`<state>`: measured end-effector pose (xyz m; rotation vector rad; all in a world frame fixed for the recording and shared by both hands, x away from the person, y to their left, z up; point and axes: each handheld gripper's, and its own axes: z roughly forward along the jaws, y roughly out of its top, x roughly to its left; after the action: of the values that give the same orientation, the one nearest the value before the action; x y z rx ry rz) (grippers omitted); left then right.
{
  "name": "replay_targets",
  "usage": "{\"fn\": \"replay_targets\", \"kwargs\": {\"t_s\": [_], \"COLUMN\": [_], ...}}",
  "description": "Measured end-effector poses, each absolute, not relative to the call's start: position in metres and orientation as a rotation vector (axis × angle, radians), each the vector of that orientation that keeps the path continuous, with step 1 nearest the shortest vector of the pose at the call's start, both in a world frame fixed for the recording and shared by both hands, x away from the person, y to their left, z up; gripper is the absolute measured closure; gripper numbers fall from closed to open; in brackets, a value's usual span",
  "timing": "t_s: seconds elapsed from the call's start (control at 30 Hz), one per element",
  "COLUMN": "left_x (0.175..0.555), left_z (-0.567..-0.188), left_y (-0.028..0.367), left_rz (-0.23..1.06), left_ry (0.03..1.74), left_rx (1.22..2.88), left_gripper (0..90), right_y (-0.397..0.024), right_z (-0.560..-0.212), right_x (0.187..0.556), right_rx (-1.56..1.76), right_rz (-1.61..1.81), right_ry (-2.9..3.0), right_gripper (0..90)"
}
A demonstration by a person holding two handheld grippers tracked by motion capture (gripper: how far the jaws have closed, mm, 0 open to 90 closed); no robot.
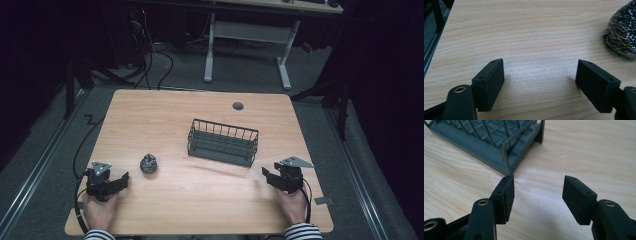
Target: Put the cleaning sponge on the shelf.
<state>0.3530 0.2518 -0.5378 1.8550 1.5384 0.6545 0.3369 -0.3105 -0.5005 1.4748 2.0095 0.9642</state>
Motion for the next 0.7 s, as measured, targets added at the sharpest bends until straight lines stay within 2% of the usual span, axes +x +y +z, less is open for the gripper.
{"fn": "replay_targets", "kwargs": {"t_s": [0.47,0.7], "left_x": [0.353,0.353], "left_z": [-0.538,-0.538], "left_y": [0.252,0.252], "left_rz": [0.654,0.652], "left_ry": [1.538,1.538], "left_rx": [1.856,1.854], "left_gripper": [23.5,23.5], "right_y": [-0.299,-0.291], "right_z": [-0.449,-0.443], "right_x": [0.355,0.371], "right_rx": [1.392,1.399], "right_rz": [1.083,1.086], "right_ry": [1.970,1.982], "right_gripper": [45.3,45.6]}}
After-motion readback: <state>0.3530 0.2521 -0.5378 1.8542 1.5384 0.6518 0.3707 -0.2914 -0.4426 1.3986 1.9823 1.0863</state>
